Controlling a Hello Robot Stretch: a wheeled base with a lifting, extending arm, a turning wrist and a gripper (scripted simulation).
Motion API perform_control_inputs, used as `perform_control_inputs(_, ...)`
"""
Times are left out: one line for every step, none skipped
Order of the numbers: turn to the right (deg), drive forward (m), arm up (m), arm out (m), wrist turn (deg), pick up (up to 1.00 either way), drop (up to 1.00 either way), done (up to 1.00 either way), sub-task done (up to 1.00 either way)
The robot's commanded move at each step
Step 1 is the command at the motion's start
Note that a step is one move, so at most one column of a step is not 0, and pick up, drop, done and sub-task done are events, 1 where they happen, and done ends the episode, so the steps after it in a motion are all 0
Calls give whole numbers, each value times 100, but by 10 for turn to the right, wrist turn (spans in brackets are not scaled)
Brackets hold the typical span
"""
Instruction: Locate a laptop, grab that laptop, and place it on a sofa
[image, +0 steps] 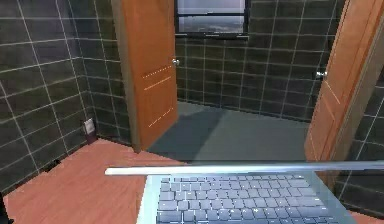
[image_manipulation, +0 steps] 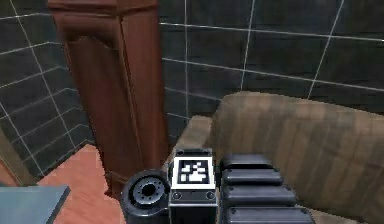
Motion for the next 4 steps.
perform_control_inputs(0, 25, 0, 0, 0, 0, 0, 0, 0)
perform_control_inputs(-450, 0, 0, 0, 0, 0, 0, 0, 0)
perform_control_inputs(-450, 0, 0, 0, 0, 0, 0, 0, 0)
perform_control_inputs(-450, 0, 0, 0, 0, 0, 0, 0, 0)
